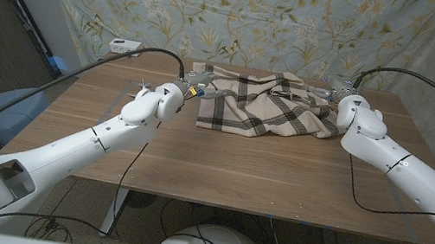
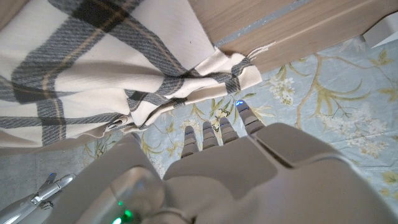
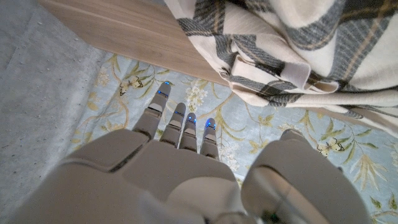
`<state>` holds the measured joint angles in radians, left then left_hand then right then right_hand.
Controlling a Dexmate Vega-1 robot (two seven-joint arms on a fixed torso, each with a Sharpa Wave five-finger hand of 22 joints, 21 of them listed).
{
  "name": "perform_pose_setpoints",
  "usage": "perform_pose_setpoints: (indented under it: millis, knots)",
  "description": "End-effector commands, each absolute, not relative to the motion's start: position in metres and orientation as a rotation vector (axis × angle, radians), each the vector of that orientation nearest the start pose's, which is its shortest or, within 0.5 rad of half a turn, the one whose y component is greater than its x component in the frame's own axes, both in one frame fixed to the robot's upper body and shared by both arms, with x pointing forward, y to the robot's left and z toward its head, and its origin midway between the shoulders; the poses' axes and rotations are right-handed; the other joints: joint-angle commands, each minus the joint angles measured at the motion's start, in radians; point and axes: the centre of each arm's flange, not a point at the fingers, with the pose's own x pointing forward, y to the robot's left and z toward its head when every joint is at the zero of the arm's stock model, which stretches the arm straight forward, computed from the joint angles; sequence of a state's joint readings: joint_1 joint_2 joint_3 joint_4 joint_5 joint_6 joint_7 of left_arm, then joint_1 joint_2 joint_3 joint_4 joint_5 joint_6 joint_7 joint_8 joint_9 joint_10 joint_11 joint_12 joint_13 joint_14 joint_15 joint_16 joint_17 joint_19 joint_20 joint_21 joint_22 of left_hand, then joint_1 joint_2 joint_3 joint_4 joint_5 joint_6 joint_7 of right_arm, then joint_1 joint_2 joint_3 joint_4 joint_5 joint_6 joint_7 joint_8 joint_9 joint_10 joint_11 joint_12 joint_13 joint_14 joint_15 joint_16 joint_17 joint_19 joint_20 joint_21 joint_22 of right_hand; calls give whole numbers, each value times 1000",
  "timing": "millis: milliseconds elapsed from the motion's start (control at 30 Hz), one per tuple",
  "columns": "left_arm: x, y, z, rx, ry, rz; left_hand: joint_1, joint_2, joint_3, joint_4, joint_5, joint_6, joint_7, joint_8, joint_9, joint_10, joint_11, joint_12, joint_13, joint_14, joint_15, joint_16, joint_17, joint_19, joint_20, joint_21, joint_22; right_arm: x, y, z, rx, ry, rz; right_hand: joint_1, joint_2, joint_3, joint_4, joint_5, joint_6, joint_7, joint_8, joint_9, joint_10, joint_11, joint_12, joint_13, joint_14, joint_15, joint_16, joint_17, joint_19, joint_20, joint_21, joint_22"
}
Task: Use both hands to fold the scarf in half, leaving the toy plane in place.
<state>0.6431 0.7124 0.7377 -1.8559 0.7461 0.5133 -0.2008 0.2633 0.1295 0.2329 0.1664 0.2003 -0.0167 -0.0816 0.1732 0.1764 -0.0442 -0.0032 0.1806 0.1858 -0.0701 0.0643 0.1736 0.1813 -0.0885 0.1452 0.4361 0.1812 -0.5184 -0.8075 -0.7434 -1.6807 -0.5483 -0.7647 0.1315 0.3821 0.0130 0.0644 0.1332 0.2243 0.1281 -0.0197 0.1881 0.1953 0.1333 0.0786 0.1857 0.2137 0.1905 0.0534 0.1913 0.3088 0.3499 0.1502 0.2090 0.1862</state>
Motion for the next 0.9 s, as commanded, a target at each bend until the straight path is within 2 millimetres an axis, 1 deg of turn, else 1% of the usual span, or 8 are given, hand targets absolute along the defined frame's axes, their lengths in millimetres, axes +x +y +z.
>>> perform_pose_setpoints:
  millis: [33, 100, 167, 400, 600, 700, 833, 900]
  knots:
    - [606, 188, 34, 1553, -406, 46, -14, -1, -8, -2, 5, -9, -3, -1, 1, -13, 0, 0, 2, -13, 4, 1, 0, -6, 7, -4, 3, 650, -332, 61, -1467, 3, -374, 31, 5, 10, -15, 13, -15, 1, -6, 1, -5, -3, 1, 0, -3, 2, 5, -3, -2, 2, -1, 0]
    - [607, 189, 32, 1555, -395, 41, -17, -2, -9, -2, 6, -9, -2, 0, 1, -15, 1, 0, 2, -14, 4, 2, 0, -7, 8, -5, 3, 651, -335, 59, -1485, 21, -378, 45, 11, 17, -24, 15, -22, -4, -5, 1, -7, -4, 2, -1, -5, -2, 5, -6, -2, 2, -1, 0]
    - [609, 190, 30, 1562, -384, 38, -19, -2, -10, -2, 6, -9, -1, 0, 1, -15, 1, 1, 2, -14, 5, 2, 0, -5, 8, -5, 3, 652, -340, 56, -1490, 41, -373, 64, 19, 26, -36, 18, -30, -8, -4, 1, -13, -10, 2, -2, -7, -7, 6, -10, -2, 3, -1, -1]
    - [617, 193, 24, 1579, -355, 20, -29, -4, -14, -2, 8, -8, 4, 4, 1, -5, 12, 9, 1, -5, 4, 8, 0, 4, 11, -5, 3, 657, -351, 46, -1507, 105, -342, 93, 30, 39, -53, 21, -42, -10, -3, 0, -17, -13, 4, -2, -5, -14, 8, -17, 4, 3, 2, -1]
    - [622, 191, 20, 1586, -348, 16, -35, -4, -16, -2, 9, -5, 6, 6, 1, -2, 15, 12, 1, 0, 3, 11, -1, 7, 13, -6, 3, 662, -356, 39, -1507, 147, -327, 127, 41, 53, -76, 24, -46, -10, 1, 0, -12, -18, 10, -3, 16, -22, 17, -26, 25, -2, 9, -1]
    - [623, 190, 18, 1593, -351, 11, -37, -4, -17, -3, 10, -4, 5, 7, 1, -1, 15, 13, 1, 2, 0, 12, -1, 8, 13, -7, 3, 665, -357, 35, -1510, 166, -321, 142, 44, 59, -87, 24, -47, -10, 3, 1, -3, -15, 14, -4, 32, -26, 23, -32, 35, -3, 12, -1]
    - [624, 189, 17, 1591, -351, 8, -40, -4, -18, -3, 11, -4, 4, 7, 1, 0, 13, 13, 1, 3, 0, 13, -1, 10, 13, -7, 3, 671, -358, 31, -1507, 187, -310, 149, 49, 63, -91, 25, -47, -10, 4, 1, -1, -15, 15, -4, 37, -22, 24, -34, 40, -3, 14, -1]
    - [624, 189, 17, 1591, -350, 4, -41, -4, -18, -3, 11, -3, 4, 8, 1, -1, 13, 14, 1, 4, 0, 13, -1, 10, 13, -7, 3, 673, -359, 30, -1495, 201, -305, 152, 50, 64, -94, 25, -48, -10, 4, 1, -5, -8, 13, -4, 35, -18, 23, -36, 41, -4, 14, -1]
